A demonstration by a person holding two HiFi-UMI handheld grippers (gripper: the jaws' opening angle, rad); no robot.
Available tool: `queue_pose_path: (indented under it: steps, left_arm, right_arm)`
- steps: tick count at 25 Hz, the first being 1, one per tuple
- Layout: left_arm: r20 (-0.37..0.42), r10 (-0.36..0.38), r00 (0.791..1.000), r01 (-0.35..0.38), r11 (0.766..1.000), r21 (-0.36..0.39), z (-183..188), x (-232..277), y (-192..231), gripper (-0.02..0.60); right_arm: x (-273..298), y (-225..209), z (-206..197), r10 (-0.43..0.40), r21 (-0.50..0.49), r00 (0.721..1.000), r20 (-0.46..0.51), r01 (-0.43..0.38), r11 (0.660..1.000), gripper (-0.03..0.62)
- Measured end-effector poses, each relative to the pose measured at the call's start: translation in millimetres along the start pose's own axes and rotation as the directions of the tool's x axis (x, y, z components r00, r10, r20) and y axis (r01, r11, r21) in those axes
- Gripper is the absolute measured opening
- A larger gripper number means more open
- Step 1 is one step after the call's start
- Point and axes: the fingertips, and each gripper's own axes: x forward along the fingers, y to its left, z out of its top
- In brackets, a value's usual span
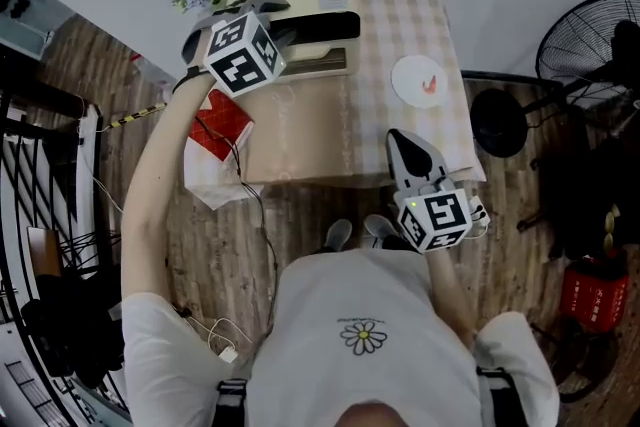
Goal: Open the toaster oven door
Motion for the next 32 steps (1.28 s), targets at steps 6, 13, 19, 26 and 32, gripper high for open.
queue_pose_path:
  steps: [6, 13, 19, 26, 32]
  left_arm:
    - [0.002, 0.049, 0.999, -0.049, 0.998, 0.040, 1, 3, -3, 0.175]
    - [-0.066, 0.054, 0.996, -0.050, 0.997, 0.056, 1, 4, -2, 0.172]
    - [-0.066, 0.058, 0.996, -0.054, 0.997, 0.055, 1, 4, -2, 0.170]
    - [-0.091, 0.035, 0.995, -0.030, 0.998, 0.058, 0, 5, -4, 0.170]
    - [-0.123, 0.022, 0.992, -0.013, 0.997, 0.070, -1, 4, -3, 0.172]
  right_arm:
    - [11, 4, -4, 0.008, 0.005, 1.000, -0.013, -0.008, 1.000, 0.011]
    - [20, 19, -16, 0.057, -0.007, 0.997, -0.053, -0.057, 0.998, 0.011]
    - [22, 14, -19, 0.036, 0.074, 0.999, -0.036, -0.033, 0.997, 0.009]
    - [66, 15, -3, 0.215, 0.330, 0.975, 0.053, -0.220, 0.918, 0.012]
    - [133, 14, 13, 0.303, 0.554, 0.945, 0.122, -0.318, 0.769, 0.132]
